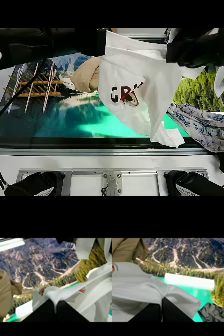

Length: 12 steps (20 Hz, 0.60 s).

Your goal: Fold the clothes and pants, and hang the long-sleeved shirts on hangers.

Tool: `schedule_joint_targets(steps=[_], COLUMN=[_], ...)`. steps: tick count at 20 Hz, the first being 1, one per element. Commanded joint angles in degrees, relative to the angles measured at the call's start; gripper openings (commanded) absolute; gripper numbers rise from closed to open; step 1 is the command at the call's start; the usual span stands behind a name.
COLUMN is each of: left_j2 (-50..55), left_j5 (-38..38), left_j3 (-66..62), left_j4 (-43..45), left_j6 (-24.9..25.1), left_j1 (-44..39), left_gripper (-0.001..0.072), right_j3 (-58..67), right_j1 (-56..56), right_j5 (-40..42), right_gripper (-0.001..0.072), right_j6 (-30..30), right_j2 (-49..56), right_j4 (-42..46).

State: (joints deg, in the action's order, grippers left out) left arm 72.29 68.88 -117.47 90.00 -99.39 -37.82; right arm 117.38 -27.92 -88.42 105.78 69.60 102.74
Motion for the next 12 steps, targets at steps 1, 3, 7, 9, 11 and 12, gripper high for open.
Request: schedule_joint_targets(steps=[1, 3, 7, 9, 11, 12], left_j2=[-2.6, -5.1, -9.1, -8.8, -6.7, -5.4], left_j5=[2.7, 9.3, 7.4, 2.6, 0.5, 0.5], left_j3=[8.2, 20.7, 49.9, 60.3, 64.1, 64.0], left_j4=[-0.2, -2.1, -12.8, -17.6, -19.7, -19.6], left_j6=[0.9, -0.5, -0.1, 0.0, 0.2, 1.1], left_j1=[1.8, 3.1, 3.5, 3.3, 3.3, 3.3], left_gripper=[0.0019, 0.002, 0.002, 0.002, 0.002, 0.002], right_j3=[0.0, -8.6, -32.1, -41.0, -43.7, -43.7], right_j1=[0.3, 0.3, 0.3, 0.3, 0.3, 0.3], right_j5=[-4.3, -7.7, -1.4, 6.1, 9.7, 10.8], right_gripper=[0.0018, 0.0018, 0.0017, 0.0018, 0.002, 0.0023], right_j6=[-0.8, -1.1, -1.7, -0.8, -0.8, -0.8], right_j2=[0.5, 0.2, 0.2, 1.4, 4.0, 5.2], right_j4=[-0.2, -1.4, -9.9, -10.7, -10.4, -10.4])
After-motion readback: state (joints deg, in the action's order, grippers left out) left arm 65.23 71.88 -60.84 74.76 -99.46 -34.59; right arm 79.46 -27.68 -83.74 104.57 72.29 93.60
